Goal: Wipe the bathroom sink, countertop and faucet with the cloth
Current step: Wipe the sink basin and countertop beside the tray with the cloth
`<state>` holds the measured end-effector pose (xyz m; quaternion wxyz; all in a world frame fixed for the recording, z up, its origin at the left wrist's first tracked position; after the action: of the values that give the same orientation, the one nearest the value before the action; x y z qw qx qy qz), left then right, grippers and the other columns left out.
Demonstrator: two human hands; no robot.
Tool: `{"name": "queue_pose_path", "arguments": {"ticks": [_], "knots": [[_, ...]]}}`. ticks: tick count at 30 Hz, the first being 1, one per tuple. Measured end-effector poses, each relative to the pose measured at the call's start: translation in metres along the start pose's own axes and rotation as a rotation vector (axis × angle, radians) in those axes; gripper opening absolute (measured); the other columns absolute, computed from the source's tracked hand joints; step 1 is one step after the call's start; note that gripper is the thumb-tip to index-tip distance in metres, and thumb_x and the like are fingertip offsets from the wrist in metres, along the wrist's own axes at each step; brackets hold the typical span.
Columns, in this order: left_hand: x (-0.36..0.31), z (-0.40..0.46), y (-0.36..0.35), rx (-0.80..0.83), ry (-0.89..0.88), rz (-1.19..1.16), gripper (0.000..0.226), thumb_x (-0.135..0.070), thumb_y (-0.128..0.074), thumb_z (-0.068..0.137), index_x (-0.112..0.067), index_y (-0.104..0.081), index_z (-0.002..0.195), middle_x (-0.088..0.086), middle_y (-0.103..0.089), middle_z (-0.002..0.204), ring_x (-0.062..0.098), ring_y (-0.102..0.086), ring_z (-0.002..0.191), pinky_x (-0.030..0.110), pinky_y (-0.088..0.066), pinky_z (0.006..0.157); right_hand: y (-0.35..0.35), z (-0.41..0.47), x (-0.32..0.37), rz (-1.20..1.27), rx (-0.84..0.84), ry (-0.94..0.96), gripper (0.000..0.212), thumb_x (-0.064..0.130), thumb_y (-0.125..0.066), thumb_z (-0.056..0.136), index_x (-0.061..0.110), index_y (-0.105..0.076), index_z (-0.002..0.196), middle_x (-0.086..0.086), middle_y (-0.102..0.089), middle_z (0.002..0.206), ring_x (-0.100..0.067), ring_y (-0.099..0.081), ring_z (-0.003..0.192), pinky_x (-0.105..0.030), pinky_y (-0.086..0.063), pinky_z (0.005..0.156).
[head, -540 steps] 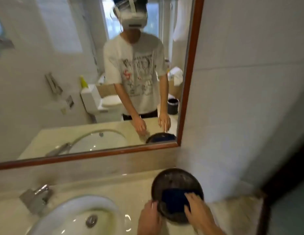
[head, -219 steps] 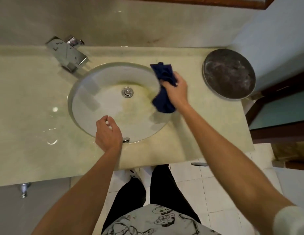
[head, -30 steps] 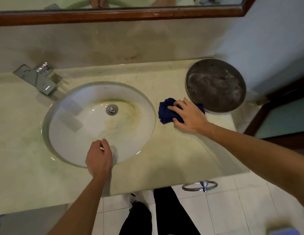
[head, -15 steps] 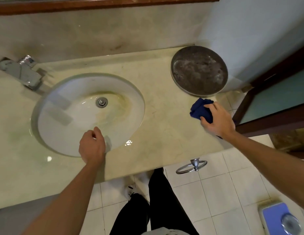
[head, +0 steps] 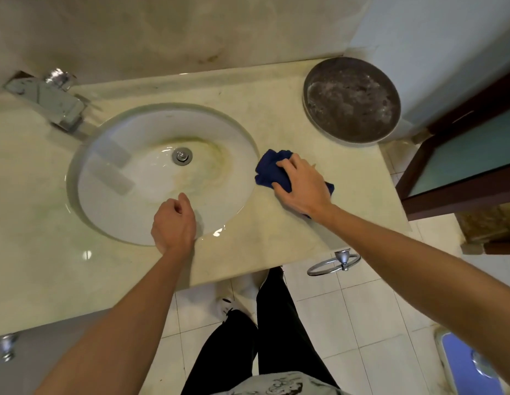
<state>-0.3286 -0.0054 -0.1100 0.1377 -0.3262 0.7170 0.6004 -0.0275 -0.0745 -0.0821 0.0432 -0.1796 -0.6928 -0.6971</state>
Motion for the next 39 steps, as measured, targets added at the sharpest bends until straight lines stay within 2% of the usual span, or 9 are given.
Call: {"name": "queue_pose_path", "arguments": {"ticks": [7, 11, 17, 21, 27, 30, 32, 36, 39], "knots": [[0.004, 0.0, 0.003, 0.003, -0.003, -0.041, 0.051, -0.05, -0.036, 0.103, -0.011, -0.057, 0.076, 0.005, -0.062, 0.08, 0.034, -0.058, 0.079, 0.04, -0.046, 0.078, -0.028, -0.058, 0.062, 0.052, 0.035, 0.07, 0.049, 0.046, -0.063, 0.09, 0.017, -0.06, 0.129, -0.005, -0.057, 0.118, -0.026, -0.059, 0.094, -0.041, -0.051, 0.076], [0.005, 0.0, 0.004, -0.011, -0.034, -0.045, 0.05, -0.047, -0.036, 0.104, -0.01, -0.058, 0.078, 0.004, -0.062, 0.081, 0.032, -0.056, 0.078, 0.038, -0.043, 0.076, -0.003, -0.053, -0.002, 0.05, 0.008, -0.008, 0.052, 0.043, -0.07, 0.088, 0.015, -0.061, 0.131, -0.01, -0.058, 0.118, -0.032, -0.061, 0.1, -0.041, -0.052, 0.082], [0.001, 0.0, 0.002, 0.0, -0.057, -0.038, 0.05, -0.046, -0.036, 0.103, -0.009, -0.054, 0.074, 0.006, -0.061, 0.076, 0.035, -0.056, 0.074, 0.038, -0.042, 0.073, 0.066, -0.078, -0.134, -0.059, 0.026, -0.325, 0.055, 0.049, -0.066, 0.093, 0.023, -0.049, 0.139, -0.008, -0.052, 0.132, -0.033, -0.06, 0.111, -0.043, -0.051, 0.087], [0.0, 0.001, 0.001, 0.004, -0.06, -0.03, 0.052, -0.047, -0.035, 0.103, -0.008, -0.055, 0.075, 0.005, -0.061, 0.075, 0.033, -0.056, 0.073, 0.038, -0.042, 0.072, 0.074, -0.104, -0.159, -0.055, 0.049, -0.382, 0.055, 0.052, -0.064, 0.09, 0.023, -0.046, 0.134, -0.004, -0.055, 0.131, -0.033, -0.063, 0.107, -0.046, -0.053, 0.086], [0.001, -0.001, 0.002, 0.038, -0.003, -0.06, 0.055, -0.054, -0.036, 0.101, -0.011, -0.055, 0.073, 0.003, -0.06, 0.074, 0.033, -0.058, 0.075, 0.039, -0.047, 0.075, 0.043, -0.11, -0.096, 0.092, -0.099, -0.537, 0.049, 0.037, -0.07, 0.089, 0.018, -0.048, 0.128, -0.005, -0.054, 0.131, -0.03, -0.061, 0.107, -0.038, -0.047, 0.083], [0.003, -0.001, 0.005, 0.078, 0.056, -0.103, 0.059, -0.06, -0.032, 0.1, -0.014, -0.065, 0.083, 0.0, -0.068, 0.086, 0.028, -0.061, 0.083, 0.036, -0.045, 0.077, 0.022, -0.106, -0.034, 0.149, -0.153, -0.583, 0.048, 0.039, -0.069, 0.089, 0.018, -0.048, 0.126, -0.004, -0.054, 0.129, -0.029, -0.062, 0.103, -0.038, -0.049, 0.082], [0.004, 0.003, 0.007, 0.162, 0.122, -0.181, 0.06, -0.061, -0.03, 0.1, -0.017, -0.07, 0.09, -0.002, -0.071, 0.093, 0.025, -0.064, 0.087, 0.038, -0.047, 0.082, 0.003, -0.103, 0.014, 0.186, -0.174, -0.597, 0.047, 0.041, -0.067, 0.088, 0.019, -0.048, 0.124, -0.001, -0.053, 0.126, -0.027, -0.062, 0.099, -0.039, -0.051, 0.08], [0.008, 0.021, 0.007, 0.419, 0.354, -0.568, 0.054, -0.057, -0.04, 0.101, -0.014, -0.071, 0.088, 0.002, -0.071, 0.086, 0.022, -0.067, 0.078, 0.048, -0.058, 0.095, -0.031, -0.094, 0.101, 0.227, -0.191, -0.627, 0.046, 0.044, -0.065, 0.088, 0.019, -0.049, 0.124, 0.0, -0.052, 0.122, -0.025, -0.062, 0.099, -0.034, -0.045, 0.071], [0.011, 0.029, 0.015, 0.588, 0.292, -0.466, 0.055, -0.061, -0.036, 0.104, -0.018, -0.07, 0.096, 0.002, -0.074, 0.101, 0.019, -0.066, 0.087, 0.044, -0.054, 0.097, -0.052, -0.086, 0.159, 0.261, -0.206, -0.608, 0.048, 0.043, -0.065, 0.088, 0.018, -0.05, 0.126, 0.001, -0.052, 0.122, -0.023, -0.061, 0.102, -0.032, -0.042, 0.071]]}}
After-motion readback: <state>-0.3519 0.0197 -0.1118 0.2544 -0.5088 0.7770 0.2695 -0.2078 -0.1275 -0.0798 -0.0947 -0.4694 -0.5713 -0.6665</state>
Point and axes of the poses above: each hand's wrist, its own z-axis towards the middle knuckle, its own y-axis out of the back of the hand, x = y × z, the point moved 3 cm from there along z, towards the middle knuckle
